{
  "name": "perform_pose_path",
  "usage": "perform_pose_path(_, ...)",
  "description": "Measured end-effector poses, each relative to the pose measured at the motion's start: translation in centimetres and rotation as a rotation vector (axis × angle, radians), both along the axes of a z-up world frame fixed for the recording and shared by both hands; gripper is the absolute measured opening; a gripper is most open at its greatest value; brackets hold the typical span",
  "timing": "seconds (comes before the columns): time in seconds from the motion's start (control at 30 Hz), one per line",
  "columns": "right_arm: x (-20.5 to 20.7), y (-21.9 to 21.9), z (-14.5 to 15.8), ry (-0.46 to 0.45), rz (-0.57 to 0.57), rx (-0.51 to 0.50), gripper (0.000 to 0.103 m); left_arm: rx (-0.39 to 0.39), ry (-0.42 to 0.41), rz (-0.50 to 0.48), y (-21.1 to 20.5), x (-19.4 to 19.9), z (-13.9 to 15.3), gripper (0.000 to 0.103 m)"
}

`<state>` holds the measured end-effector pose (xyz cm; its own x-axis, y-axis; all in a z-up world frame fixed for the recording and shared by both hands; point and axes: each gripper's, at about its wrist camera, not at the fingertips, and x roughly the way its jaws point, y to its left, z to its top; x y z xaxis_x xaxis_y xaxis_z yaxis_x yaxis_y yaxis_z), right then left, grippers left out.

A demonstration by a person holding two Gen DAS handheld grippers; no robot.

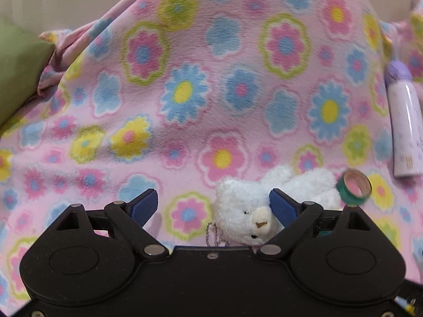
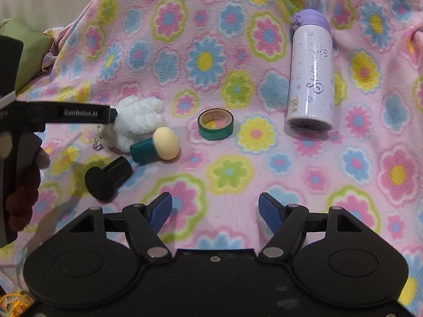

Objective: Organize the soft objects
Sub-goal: 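Grasp the white plush bear with the left tool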

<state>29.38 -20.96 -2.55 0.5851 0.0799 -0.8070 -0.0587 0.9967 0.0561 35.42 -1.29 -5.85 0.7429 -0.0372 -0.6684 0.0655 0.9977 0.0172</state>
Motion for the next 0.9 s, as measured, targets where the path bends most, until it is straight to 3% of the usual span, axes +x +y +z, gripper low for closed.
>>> perform_pose_path(0.13,0.7,-0.3,-0.5,-0.004,-0.012,0.008,0.072,-0.054,-0.026,0.037,1.1,0.2,-0.4,0.090)
perform_pose_path(0.33,1.8,-0.3,-1.0,-0.026,-0.025,0.021,0.072,-0.061,-0.048,0.069,1.7,0.7,-0.5,0.094)
perform_pose_path(0.7,3.4,3.3,-0.9,-0.082,0.082,0.027,0.076,0.001,-0.014,-0.025,-0.1,2.5,-0.4,0.095)
perform_pose_path(0.9,4.5,5.2,-0.9,-0.108,0.146,0.021,0.078,-0.072,0.023,-0.029,0.2,3.1,0.3,0.095)
